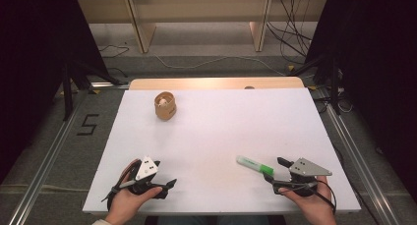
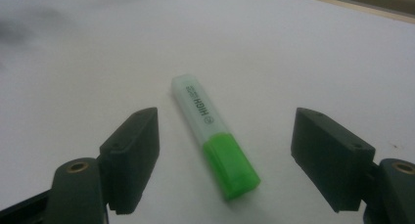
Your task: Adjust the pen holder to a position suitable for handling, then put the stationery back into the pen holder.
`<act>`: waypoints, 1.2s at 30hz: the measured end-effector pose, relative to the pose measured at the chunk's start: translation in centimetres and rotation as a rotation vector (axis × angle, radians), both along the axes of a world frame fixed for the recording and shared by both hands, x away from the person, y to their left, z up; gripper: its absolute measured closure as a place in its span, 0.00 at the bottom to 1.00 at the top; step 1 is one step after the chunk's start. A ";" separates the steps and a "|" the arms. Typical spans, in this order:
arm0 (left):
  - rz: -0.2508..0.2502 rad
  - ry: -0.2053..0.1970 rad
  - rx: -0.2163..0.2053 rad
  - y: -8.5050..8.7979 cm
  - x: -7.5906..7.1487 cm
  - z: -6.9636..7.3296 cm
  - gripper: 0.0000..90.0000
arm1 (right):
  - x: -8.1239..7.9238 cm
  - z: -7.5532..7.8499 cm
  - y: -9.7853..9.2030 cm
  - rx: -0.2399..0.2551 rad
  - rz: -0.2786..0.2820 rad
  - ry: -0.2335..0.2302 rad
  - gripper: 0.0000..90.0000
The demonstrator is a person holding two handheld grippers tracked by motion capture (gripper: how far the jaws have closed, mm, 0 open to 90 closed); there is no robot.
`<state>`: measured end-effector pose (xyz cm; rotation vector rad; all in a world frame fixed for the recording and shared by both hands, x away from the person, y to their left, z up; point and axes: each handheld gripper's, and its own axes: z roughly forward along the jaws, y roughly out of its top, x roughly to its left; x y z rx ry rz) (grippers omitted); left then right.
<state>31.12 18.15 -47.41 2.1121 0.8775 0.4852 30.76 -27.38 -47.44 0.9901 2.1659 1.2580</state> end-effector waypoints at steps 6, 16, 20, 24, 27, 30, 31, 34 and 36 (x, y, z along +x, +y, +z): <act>0.001 -0.003 0.003 0.0 0.0 0.0 0.19 | 0.0 0.0 0.0 -0.006 -0.002 0.001 0.30; 0.004 -0.003 0.009 0.0 0.0 0.0 0.19 | 0.0 0.1 -0.1 -0.005 0.002 -0.006 0.30; 0.004 -0.005 0.004 0.0 0.0 0.0 0.19 | 0.0 0.1 -0.1 0.001 0.002 -0.006 0.30; 0.001 -0.010 0.006 0.0 0.0 0.0 0.19 | 0.0 0.1 -0.1 0.002 -0.001 -0.009 0.30; 0.000 -0.011 0.008 0.0 0.0 0.1 0.20 | 0.1 0.2 -0.1 -0.003 -0.001 -0.006 0.31; -0.002 -0.009 0.004 -0.1 0.0 0.0 0.20 | 0.2 0.2 0.0 -0.008 0.000 -0.008 0.36; -0.001 -0.008 0.003 -0.2 0.0 0.0 0.21 | 0.2 0.2 0.0 -0.019 -0.004 0.003 0.38; -0.004 -0.011 0.010 -0.2 -0.1 0.0 0.21 | 0.5 0.3 0.1 -0.034 -0.002 0.010 0.46; -0.005 -0.008 0.014 -0.2 0.0 0.0 0.21 | 0.7 0.3 0.2 -0.041 -0.001 0.018 0.53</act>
